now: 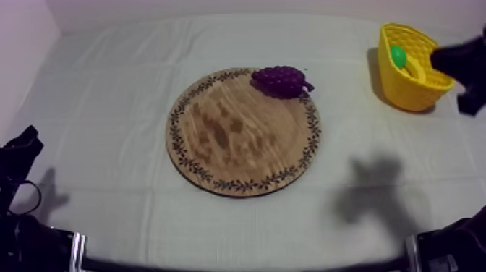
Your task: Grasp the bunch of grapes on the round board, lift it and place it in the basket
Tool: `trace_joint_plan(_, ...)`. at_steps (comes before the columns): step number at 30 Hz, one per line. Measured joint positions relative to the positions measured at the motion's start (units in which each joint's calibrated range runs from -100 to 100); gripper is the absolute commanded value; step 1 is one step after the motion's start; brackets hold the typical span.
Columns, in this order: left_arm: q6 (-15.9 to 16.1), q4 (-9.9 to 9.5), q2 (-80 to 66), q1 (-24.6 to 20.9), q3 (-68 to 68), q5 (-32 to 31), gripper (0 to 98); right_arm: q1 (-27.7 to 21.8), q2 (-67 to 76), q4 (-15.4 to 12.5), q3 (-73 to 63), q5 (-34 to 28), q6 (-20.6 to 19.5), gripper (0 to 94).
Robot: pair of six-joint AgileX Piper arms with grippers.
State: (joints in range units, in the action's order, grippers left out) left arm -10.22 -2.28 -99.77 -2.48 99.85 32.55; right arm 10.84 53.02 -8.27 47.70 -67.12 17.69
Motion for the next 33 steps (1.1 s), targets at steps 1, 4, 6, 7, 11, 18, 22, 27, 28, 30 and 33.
trace_joint_plan(1,0.0,0.00,0.0,0.0,0.0,0.0,0.0,0.2,-2.2,-0.1,-2.2,-0.7,0.1,0.2)
trace_joint_plan(4,0.0,0.00,0.0,0.0,0.0,0.0,0.0,1.4,-10.7,-0.2,-10.0,-3.1,0.2,0.2)
trace_joint_plan(6,0.0,0.00,0.0,0.0,0.0,0.0,0.0,2.4,-16.5,-0.2,-15.3,-5.2,0.2,0.2)
trace_joint_plan(7,0.0,0.00,0.0,0.0,0.0,0.0,0.0,3.0,-18.7,-0.1,-17.3,-6.5,0.2,0.2)
trace_joint_plan(11,0.0,0.00,0.0,0.0,0.0,0.0,0.0,4.7,-29.6,0.1,-27.1,-10.9,0.2,0.2)
trace_joint_plan(18,-0.1,0.00,0.0,0.0,0.0,0.0,0.0,7.0,-49.3,1.7,-41.9,-14.8,-1.6,0.2)
trace_joint_plan(22,-0.1,0.00,0.0,0.0,0.0,0.0,0.0,8.2,-59.5,2.8,-49.9,-15.7,-2.4,0.7)
trace_joint_plan(27,-0.1,0.00,0.0,0.0,0.0,0.0,0.0,8.9,-70.4,4.0,-57.2,-16.2,-2.5,15.8)
trace_joint_plan(28,-0.1,0.00,0.0,0.0,0.0,0.0,0.0,9.0,-72.2,4.5,-58.5,-16.3,-2.4,21.3)
trace_joint_plan(30,-0.1,0.00,0.0,0.0,0.0,0.0,0.0,9.0,-75.1,4.9,-60.4,-16.5,-2.3,33.3)
trace_joint_plan(33,-0.1,0.00,0.0,0.0,0.0,0.0,0.0,8.7,-78.7,6.1,-62.1,-16.7,-2.3,56.5)
